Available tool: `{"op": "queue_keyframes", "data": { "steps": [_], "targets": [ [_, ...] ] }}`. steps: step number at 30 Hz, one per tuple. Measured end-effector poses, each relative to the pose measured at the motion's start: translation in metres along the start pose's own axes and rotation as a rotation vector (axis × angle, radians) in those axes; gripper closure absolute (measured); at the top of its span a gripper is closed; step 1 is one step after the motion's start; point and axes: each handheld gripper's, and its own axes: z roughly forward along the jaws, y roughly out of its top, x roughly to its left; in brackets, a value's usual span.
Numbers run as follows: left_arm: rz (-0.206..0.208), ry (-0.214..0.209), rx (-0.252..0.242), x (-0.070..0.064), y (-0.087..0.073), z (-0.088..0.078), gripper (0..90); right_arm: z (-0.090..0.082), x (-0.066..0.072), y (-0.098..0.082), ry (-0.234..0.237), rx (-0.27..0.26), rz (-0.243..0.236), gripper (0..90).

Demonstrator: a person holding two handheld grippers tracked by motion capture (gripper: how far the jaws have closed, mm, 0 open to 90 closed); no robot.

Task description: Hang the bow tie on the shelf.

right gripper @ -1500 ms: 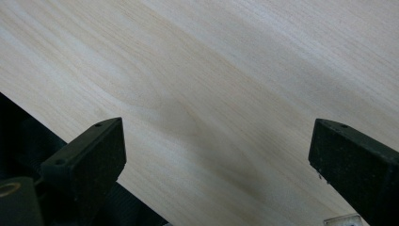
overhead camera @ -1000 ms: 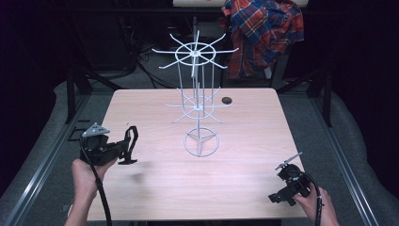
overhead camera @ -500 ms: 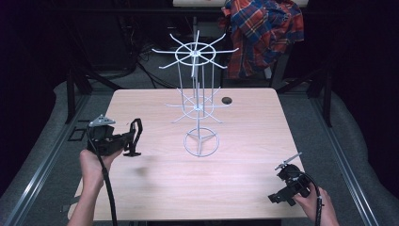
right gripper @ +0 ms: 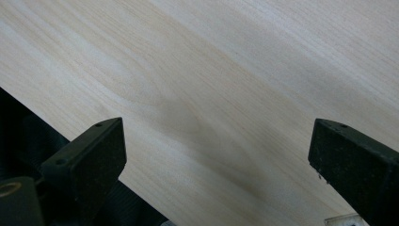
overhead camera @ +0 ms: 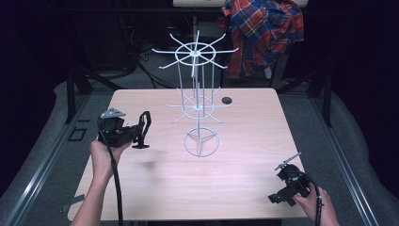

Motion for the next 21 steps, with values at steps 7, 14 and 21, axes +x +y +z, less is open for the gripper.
{"op": "queue_keyframes", "data": {
  "steps": [7,14,21],
  "targets": [
    [0.007,-0.011,-0.020,-0.003,0.008,0.004,88.1,0.001,0.000,-0.001,-0.012,0.013,-0.013,4.3],
    [0.012,-0.017,-0.038,-0.002,0.015,0.005,88.1,0.002,0.002,-0.001,0.001,-0.006,0.003,4.3],
    [0.013,-0.026,-0.062,-0.001,0.023,0.007,88.1,0.002,0.000,-0.001,-0.012,0.000,-0.005,4.2]
  ]
}}
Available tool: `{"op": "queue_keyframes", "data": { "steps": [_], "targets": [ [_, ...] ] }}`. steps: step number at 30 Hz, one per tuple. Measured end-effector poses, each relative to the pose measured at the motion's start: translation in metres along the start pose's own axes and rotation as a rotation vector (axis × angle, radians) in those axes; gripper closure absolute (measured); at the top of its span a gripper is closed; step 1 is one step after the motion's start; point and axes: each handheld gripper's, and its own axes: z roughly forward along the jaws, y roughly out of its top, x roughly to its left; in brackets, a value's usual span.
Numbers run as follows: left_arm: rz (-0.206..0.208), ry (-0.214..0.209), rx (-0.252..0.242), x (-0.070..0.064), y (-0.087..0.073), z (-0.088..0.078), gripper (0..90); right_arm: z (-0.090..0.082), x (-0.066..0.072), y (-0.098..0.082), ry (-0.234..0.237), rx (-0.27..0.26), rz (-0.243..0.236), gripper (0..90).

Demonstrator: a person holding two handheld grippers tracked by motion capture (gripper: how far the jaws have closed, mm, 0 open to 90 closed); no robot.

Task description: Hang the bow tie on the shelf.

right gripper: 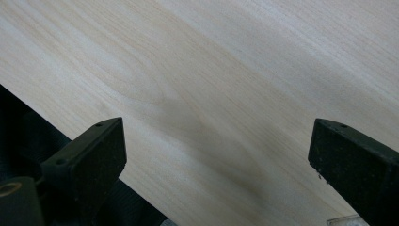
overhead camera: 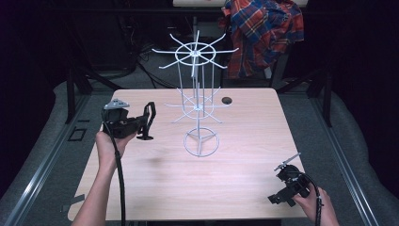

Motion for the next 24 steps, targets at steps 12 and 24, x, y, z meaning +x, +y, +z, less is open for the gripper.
{"op": "queue_keyframes", "data": {
  "steps": [12,24],
  "targets": [
    [0.004,-0.017,-0.034,-0.003,0.012,0.005,88.0,-0.001,0.001,0.000,0.011,-0.004,-0.001,3.1],
    [0.018,-0.039,-0.033,-0.014,0.019,0.016,88.0,-0.001,0.002,0.000,0.001,0.001,-0.015,2.0]
  ]
}}
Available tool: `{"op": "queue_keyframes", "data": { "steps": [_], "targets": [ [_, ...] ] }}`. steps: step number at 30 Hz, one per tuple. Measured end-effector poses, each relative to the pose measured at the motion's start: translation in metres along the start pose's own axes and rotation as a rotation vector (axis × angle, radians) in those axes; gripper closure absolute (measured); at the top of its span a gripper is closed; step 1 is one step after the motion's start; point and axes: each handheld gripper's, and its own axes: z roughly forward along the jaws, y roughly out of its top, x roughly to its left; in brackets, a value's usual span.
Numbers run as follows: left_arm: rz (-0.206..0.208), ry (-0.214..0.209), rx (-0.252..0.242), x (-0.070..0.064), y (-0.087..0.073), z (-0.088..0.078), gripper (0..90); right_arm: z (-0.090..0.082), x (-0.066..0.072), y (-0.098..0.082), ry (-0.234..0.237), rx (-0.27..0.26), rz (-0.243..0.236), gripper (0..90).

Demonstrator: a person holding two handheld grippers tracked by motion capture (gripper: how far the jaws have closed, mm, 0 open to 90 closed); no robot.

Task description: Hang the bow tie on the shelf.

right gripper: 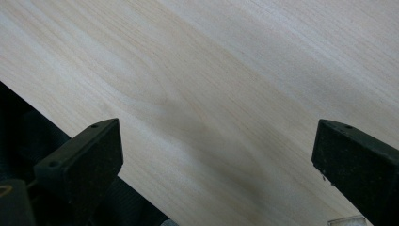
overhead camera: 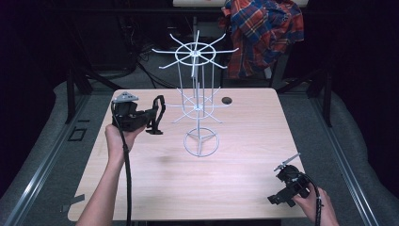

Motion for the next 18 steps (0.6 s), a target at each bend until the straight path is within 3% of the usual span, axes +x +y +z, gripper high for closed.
{"op": "queue_keyframes", "data": {
  "steps": [14,18],
  "targets": [
    [0.022,-0.039,0.042,-0.008,-0.001,0.015,87.9,0.000,-0.001,0.000,0.015,0.004,0.011,2.2],
    [0.024,-0.043,0.065,-0.007,-0.004,0.019,87.9,0.000,0.000,0.000,0.000,0.001,0.003,2.3]
  ]
}}
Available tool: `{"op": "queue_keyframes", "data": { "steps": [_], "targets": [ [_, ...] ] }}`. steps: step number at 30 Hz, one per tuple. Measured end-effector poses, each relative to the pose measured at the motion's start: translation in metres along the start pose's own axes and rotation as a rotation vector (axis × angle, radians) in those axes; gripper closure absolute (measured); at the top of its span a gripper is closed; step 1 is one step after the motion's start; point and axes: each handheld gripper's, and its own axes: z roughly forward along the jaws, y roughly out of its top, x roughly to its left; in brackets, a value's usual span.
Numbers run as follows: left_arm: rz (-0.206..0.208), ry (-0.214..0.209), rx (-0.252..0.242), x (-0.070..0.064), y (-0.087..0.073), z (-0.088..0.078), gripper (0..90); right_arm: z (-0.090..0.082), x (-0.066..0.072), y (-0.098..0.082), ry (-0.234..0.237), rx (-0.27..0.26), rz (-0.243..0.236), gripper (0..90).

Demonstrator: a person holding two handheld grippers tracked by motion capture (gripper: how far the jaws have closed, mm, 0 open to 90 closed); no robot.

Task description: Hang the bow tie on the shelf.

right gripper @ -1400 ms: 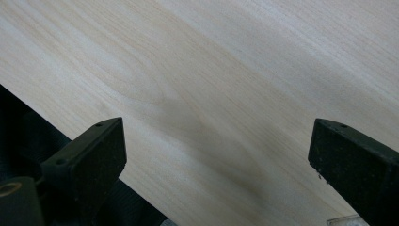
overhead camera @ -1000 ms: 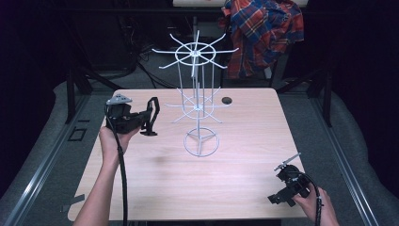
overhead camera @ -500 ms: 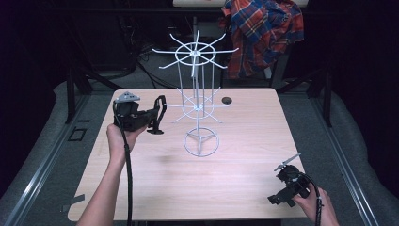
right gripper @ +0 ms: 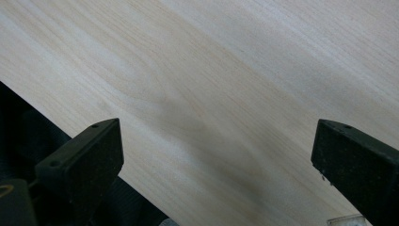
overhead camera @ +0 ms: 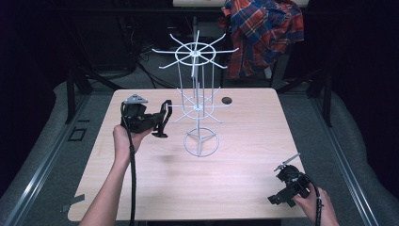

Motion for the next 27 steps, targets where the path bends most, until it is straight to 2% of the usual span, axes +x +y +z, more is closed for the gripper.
{"op": "queue_keyframes", "data": {
  "steps": [6,9,14,16,23,24,27],
  "targets": [
    [-0.003,0.002,0.023,0.000,-0.004,0.006,87.9,0.000,0.000,0.001,-0.003,0.008,-0.011,2.4],
    [-0.008,0.003,0.028,0.002,-0.006,0.008,87.9,0.001,0.001,0.001,0.014,-0.003,0.000,2.4],
    [-0.027,-0.003,0.046,0.003,-0.010,0.012,87.9,0.000,0.001,0.001,0.013,-0.004,0.002,2.4],
    [-0.023,-0.005,0.058,0.004,-0.011,0.013,87.9,-0.001,0.002,0.001,0.013,0.000,0.003,2.5],
    [-0.036,-0.014,0.066,0.006,-0.015,0.017,87.4,0.000,0.001,0.001,0.004,0.008,-0.008,2.5],
    [-0.042,-0.019,0.068,0.007,-0.016,0.018,87.3,0.001,0.002,0.001,0.015,-0.004,0.000,2.5],
    [-0.053,-0.026,0.066,0.009,-0.019,0.021,87.1,0.000,0.002,0.001,0.010,-0.002,0.002,2.5]
  ]
}}
